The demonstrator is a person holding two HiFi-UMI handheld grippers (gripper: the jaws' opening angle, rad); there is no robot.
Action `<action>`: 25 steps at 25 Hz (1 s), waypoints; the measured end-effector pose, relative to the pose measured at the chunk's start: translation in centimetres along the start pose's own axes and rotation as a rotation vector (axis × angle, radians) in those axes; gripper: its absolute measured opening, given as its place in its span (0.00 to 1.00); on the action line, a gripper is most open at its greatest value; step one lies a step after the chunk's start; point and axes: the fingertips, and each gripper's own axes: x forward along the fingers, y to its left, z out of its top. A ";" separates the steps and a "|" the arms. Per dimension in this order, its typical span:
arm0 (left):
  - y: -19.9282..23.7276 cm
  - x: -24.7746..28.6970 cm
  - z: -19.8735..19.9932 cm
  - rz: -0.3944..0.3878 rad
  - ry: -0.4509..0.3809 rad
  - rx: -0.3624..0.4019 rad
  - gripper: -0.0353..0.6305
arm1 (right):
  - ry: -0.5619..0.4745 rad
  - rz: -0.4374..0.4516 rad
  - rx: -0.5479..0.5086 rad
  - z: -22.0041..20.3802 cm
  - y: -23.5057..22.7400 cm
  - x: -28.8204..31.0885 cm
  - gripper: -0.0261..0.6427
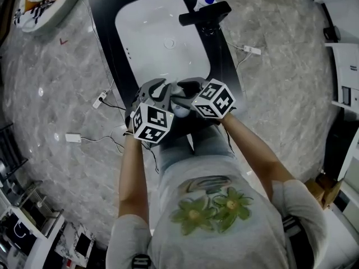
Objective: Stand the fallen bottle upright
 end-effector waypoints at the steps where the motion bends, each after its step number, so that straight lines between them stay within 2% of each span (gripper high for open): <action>1: -0.2 -0.3 0.2 0.014 -0.007 0.005 0.14 | -0.006 -0.003 -0.014 0.1 0.2 -0.2 0.39; 11: -2.2 -3.3 2.5 0.118 -0.095 0.009 0.14 | -0.055 -0.073 -0.162 0.8 2.1 -2.5 0.39; 25: -4.3 -5.5 3.7 0.202 -0.161 0.047 0.14 | -0.124 -0.149 -0.335 1.2 3.6 -4.2 0.38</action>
